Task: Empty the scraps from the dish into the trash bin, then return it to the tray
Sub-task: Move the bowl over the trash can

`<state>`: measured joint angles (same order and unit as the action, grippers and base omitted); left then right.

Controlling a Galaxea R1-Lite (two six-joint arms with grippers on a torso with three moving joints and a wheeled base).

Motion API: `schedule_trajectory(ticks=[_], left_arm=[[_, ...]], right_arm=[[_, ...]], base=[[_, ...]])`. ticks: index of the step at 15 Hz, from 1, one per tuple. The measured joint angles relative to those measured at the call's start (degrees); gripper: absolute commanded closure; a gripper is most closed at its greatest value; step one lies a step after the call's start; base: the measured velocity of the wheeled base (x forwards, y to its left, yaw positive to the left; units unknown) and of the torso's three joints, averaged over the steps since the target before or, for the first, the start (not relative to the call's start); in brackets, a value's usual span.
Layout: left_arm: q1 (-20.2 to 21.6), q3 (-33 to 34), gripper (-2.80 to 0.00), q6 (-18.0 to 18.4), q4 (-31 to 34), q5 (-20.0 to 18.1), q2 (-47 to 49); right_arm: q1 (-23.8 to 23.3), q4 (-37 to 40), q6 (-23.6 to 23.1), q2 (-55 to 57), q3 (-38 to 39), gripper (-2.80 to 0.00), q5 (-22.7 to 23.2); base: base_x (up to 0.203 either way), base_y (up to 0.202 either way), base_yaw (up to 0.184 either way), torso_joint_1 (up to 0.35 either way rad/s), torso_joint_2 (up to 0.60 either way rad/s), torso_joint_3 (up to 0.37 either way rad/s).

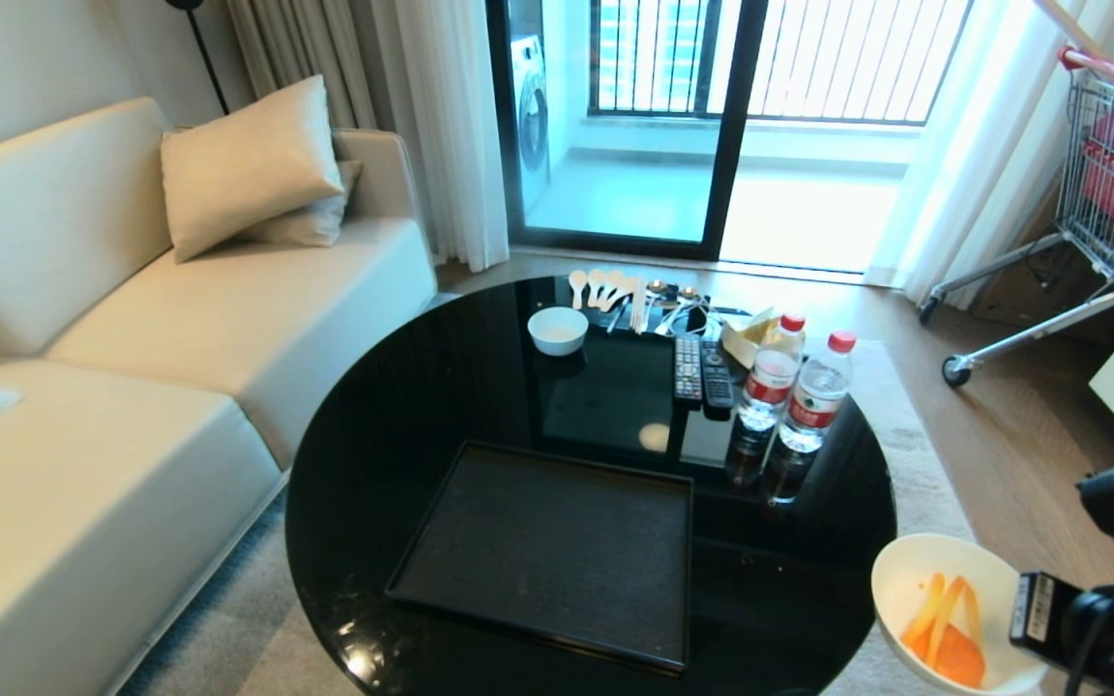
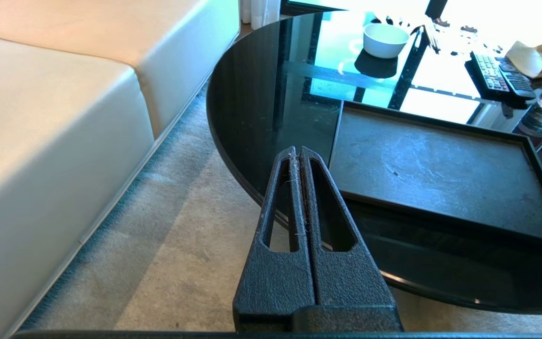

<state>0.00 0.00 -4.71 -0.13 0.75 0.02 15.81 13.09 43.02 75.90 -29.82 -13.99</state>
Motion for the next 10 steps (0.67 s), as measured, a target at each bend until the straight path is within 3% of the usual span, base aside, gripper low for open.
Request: schedule_trajectory(ticks=[10], left_arm=[[0.0,0.0,0.00,0.0,0.0,0.0,0.0]], right_arm=[[-0.2,-0.1,0.1,-7.3,5.6,0.00,0.2]], base=[[0.000,0.000,0.000,0.000,0.00,0.000]])
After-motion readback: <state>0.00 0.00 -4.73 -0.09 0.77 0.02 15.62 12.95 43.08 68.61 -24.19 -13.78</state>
